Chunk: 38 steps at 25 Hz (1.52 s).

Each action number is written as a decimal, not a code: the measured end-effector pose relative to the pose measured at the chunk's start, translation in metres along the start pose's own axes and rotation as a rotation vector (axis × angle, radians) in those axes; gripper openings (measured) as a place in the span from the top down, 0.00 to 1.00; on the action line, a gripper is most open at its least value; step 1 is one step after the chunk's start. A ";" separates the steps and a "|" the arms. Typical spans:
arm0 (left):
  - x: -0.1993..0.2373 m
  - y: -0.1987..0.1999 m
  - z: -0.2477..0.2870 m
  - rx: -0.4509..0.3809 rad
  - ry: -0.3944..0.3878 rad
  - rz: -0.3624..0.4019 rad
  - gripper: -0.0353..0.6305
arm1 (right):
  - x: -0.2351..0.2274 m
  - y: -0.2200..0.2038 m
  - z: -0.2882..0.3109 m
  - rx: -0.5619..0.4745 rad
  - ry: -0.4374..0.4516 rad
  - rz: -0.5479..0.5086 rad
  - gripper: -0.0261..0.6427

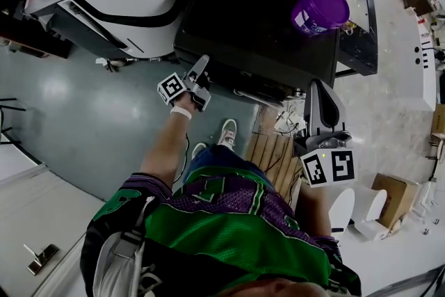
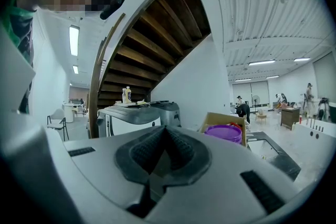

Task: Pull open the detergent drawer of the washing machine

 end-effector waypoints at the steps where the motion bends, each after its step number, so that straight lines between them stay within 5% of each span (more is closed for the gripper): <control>1: 0.000 0.000 0.000 0.002 0.001 -0.001 0.27 | 0.001 0.000 0.000 0.000 0.000 -0.001 0.96; 38: -0.007 -0.017 -0.057 0.077 0.080 -0.023 0.28 | 0.038 0.022 -0.032 0.002 -0.027 0.017 0.96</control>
Point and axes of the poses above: the fingertips, and each gripper's own axes: z forward along the fingers, x to its left, y out of its top, the point moved 5 cm from there along -z, backward along the fingers, and after that the axes turned 5 degrees about -z, right-handed, at the moved point
